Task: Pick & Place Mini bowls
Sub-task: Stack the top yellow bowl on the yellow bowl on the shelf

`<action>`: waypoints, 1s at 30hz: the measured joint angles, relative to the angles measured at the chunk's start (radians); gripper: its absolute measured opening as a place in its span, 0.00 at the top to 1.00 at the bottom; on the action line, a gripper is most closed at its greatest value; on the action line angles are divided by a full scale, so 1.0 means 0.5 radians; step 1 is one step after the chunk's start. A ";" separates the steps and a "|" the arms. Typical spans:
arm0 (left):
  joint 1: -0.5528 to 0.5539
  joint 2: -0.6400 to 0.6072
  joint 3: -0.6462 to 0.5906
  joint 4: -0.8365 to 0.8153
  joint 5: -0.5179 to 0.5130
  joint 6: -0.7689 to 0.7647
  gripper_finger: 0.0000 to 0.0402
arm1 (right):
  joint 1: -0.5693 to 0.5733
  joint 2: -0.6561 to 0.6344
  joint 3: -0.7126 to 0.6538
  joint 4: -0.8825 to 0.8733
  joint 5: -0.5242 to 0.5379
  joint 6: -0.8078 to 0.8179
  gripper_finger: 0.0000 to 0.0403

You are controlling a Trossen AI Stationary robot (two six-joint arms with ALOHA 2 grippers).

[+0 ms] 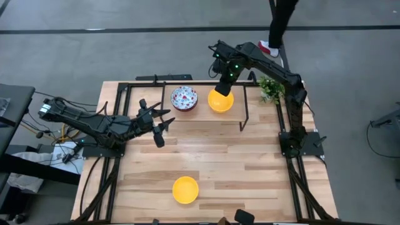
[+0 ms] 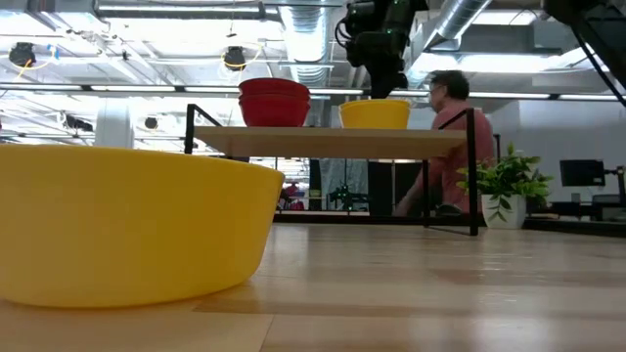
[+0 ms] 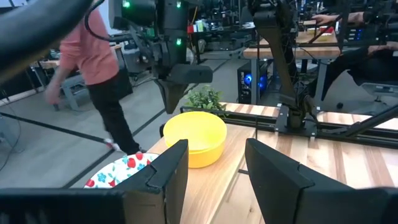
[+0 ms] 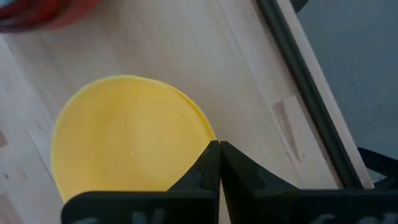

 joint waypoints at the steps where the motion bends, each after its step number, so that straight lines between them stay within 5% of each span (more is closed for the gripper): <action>1: 0.000 0.000 0.000 0.000 0.000 0.000 0.60 | -0.004 -0.008 0.001 0.002 0.000 0.000 1.00; 30: 0.000 0.000 0.000 0.006 0.027 -0.086 0.60 | 0.021 -0.001 0.001 -0.026 -0.006 0.076 1.00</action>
